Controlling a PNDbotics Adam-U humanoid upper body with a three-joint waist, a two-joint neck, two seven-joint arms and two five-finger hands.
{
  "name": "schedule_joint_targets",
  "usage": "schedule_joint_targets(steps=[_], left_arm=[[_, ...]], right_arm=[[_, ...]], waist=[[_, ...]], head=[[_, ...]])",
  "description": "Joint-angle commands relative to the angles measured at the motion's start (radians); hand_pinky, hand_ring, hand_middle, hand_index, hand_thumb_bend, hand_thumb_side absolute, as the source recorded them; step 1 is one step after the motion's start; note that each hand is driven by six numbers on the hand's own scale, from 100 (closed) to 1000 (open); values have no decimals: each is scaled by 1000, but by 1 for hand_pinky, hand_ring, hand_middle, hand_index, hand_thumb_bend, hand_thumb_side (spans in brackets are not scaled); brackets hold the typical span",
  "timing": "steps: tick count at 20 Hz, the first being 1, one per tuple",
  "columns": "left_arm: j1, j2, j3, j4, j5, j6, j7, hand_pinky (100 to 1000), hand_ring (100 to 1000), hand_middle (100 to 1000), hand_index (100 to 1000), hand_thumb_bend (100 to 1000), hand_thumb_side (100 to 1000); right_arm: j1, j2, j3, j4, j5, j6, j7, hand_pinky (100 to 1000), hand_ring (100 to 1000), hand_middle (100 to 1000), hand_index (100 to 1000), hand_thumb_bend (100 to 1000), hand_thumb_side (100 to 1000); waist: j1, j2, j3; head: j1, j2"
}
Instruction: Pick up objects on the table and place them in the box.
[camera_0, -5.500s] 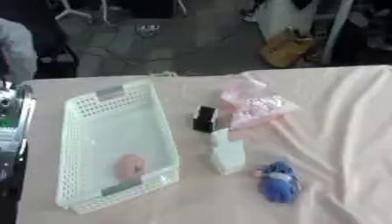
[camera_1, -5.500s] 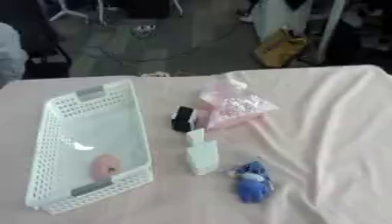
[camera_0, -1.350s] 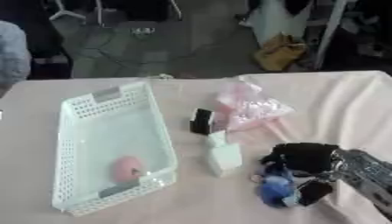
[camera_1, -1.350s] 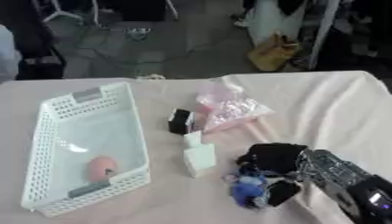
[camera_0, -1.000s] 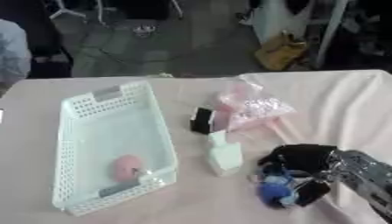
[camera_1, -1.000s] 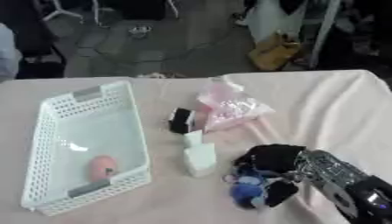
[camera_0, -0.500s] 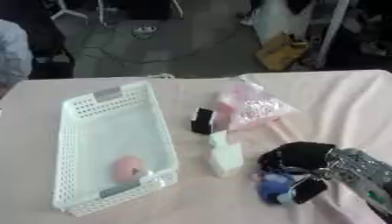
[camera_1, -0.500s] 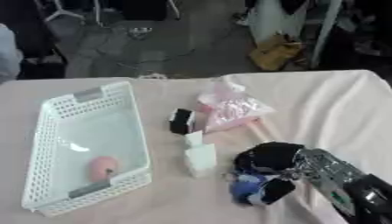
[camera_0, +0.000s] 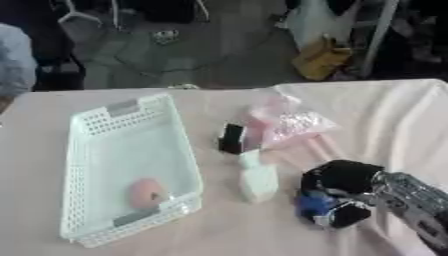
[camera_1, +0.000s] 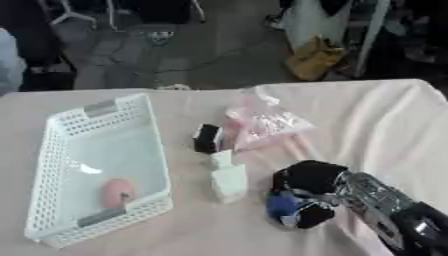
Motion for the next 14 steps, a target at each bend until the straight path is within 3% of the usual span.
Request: schedule_joint_targets(steps=[1, 4, 5, 8, 9, 11, 12, 13, 14], left_arm=[[-15, 10, 13, -13, -1, 0, 9, 852, 991, 909, 962, 100, 958], [-16, 10, 13, -13, -2, 0, 11, 852, 990, 909, 961, 100, 957], [-16, 10, 13, -13, -3, -1, 12, 852, 991, 909, 961, 100, 957], [-17, 10, 14, -13, -3, -1, 13, 852, 990, 911, 961, 100, 957], [-17, 10, 14, -13, -4, -1, 12, 853, 990, 911, 962, 100, 956], [-18, 10, 14, -13, -4, -2, 12, 853, 990, 911, 962, 100, 949], [-18, 10, 14, -13, -4, -2, 12, 853, 990, 911, 962, 100, 948], [-18, 10, 14, -13, -4, -2, 12, 854, 990, 910, 962, 100, 945], [-17, 10, 14, -13, -4, -2, 12, 854, 990, 910, 962, 100, 945]], right_arm=[[-6, -23, -10, -11, 20, -5, -56, 100, 203, 373, 542, 143, 543], [-4, -24, -13, -13, 24, -10, -121, 100, 144, 310, 492, 100, 535], [-4, -25, -14, -14, 26, -13, -144, 100, 100, 215, 413, 100, 579], [-5, -28, -17, -15, 29, -17, -216, 100, 100, 155, 360, 100, 623], [-6, -29, -17, -13, 30, -19, -235, 100, 100, 106, 296, 106, 701], [-10, -30, -19, -12, 34, -17, -277, 100, 100, 100, 189, 100, 838], [-14, -31, -21, -15, 33, -17, -302, 100, 100, 100, 179, 100, 862], [-17, -33, -21, -18, 32, -17, -325, 100, 100, 100, 143, 100, 967], [-21, -35, -22, -26, 31, -18, -354, 100, 100, 100, 132, 100, 990]], waist=[[14, 2, -2], [15, 1, -3], [15, 1, -3], [15, 1, -1], [15, 0, -1], [15, 0, 1], [14, 0, 2], [13, -1, 3], [12, -1, 4]], head=[[2, 3], [1, 5], [1, 5], [-2, 3], [-2, 2], [-3, 1], [-3, 1], [-3, 1], [-3, -1]])
